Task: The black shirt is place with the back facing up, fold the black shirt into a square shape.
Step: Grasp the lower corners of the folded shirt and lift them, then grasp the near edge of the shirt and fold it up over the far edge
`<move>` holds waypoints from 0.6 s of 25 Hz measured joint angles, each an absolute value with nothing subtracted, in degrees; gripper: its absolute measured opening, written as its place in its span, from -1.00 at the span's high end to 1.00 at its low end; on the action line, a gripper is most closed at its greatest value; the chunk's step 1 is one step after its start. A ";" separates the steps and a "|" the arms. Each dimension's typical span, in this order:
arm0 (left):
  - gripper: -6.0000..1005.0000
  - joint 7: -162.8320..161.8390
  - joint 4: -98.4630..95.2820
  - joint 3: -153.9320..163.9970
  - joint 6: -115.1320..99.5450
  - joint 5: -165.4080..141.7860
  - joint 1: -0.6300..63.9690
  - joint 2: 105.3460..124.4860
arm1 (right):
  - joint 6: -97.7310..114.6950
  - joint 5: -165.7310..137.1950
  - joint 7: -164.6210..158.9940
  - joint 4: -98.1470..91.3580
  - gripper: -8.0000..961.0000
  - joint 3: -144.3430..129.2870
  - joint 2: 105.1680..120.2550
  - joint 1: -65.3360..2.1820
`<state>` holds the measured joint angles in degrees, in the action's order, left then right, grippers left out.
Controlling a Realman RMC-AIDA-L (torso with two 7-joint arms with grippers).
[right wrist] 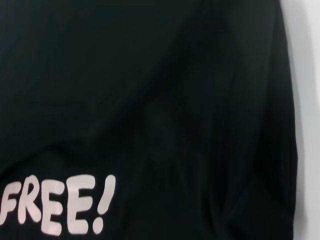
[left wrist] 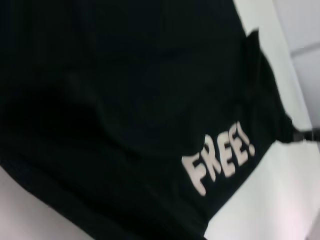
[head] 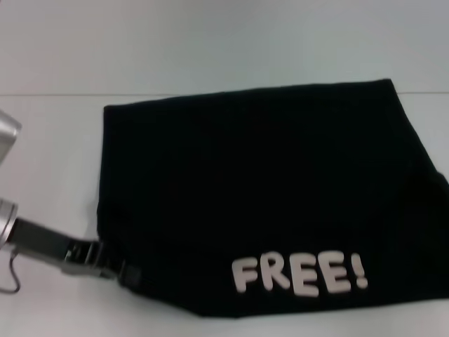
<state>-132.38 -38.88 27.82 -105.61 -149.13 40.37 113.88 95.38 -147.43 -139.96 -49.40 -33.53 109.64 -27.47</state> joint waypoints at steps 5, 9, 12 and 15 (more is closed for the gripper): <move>0.98 -130.06 -39.11 27.92 -109.24 -152.00 40.16 113.99 | 99.18 -147.69 -139.13 -49.76 0.91 -32.82 109.53 -25.88; 0.98 -128.87 -39.45 26.47 -111.27 -151.45 40.18 113.90 | 101.05 -147.47 -137.36 -49.78 0.91 -30.76 109.52 -25.88; 0.98 -127.05 -39.53 23.29 -113.80 -150.22 40.51 113.28 | 103.39 -146.31 -135.37 -49.79 0.91 -27.52 109.41 -26.81; 0.98 -126.51 -39.40 18.62 -114.35 -149.51 41.08 112.32 | 105.89 -142.46 -133.68 -49.40 0.91 -21.92 108.18 -28.43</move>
<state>-126.51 -39.40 18.62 -114.35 -149.51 41.08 112.32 105.89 -142.46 -133.68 -49.40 -21.92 108.18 -28.43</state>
